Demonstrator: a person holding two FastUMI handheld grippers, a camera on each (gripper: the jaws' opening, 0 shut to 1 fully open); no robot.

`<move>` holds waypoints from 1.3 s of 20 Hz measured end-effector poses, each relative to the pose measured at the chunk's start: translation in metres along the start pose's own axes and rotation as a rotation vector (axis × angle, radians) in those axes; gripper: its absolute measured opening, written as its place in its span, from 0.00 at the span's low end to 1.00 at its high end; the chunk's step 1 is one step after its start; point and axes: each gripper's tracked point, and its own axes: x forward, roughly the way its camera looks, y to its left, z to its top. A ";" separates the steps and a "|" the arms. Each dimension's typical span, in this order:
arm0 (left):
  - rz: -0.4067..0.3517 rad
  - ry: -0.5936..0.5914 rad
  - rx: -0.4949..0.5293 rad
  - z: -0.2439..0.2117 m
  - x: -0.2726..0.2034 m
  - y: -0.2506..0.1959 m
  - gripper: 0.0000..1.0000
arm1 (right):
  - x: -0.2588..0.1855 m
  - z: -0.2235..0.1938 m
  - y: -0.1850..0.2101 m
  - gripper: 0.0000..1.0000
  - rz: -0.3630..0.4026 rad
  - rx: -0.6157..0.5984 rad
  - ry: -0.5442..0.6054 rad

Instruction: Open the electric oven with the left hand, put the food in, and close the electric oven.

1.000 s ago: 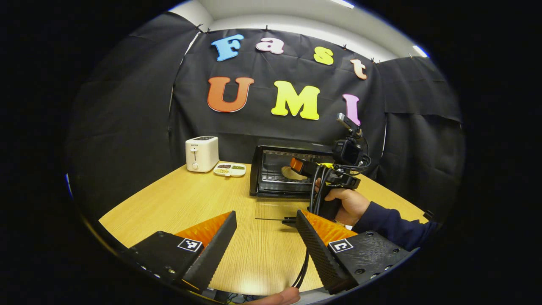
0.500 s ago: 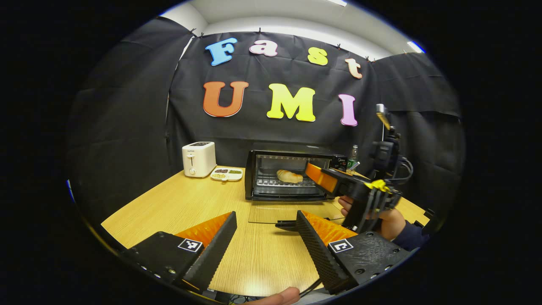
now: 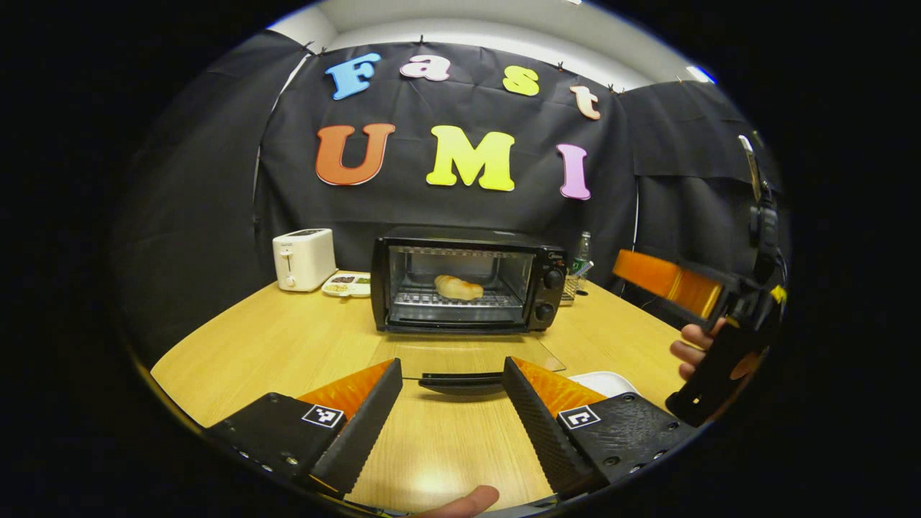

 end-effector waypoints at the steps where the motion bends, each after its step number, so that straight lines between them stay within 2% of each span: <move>1: -0.009 0.012 0.011 -0.005 0.007 -0.007 0.93 | -0.005 0.005 -0.006 0.95 -0.006 -0.004 -0.009; 3: -0.008 0.042 0.012 -0.019 0.022 -0.016 0.93 | -0.013 0.008 -0.019 0.95 -0.034 -0.047 -0.003; 5: -0.009 0.089 0.011 -0.037 0.036 -0.022 0.93 | -0.021 0.012 -0.025 1.00 -0.036 -0.070 -0.011; 13: 0.037 0.259 0.065 -0.083 0.080 -0.031 0.93 | -0.027 0.007 -0.044 0.96 0.001 -0.079 -0.011; 19: 0.070 0.294 0.017 -0.081 0.087 -0.023 0.95 | -0.025 0.001 -0.068 0.96 -0.019 -0.042 0.000; 26: 0.114 0.359 0.056 -0.069 0.086 -0.022 0.94 | -0.029 0.004 -0.073 0.96 -0.021 -0.001 -0.009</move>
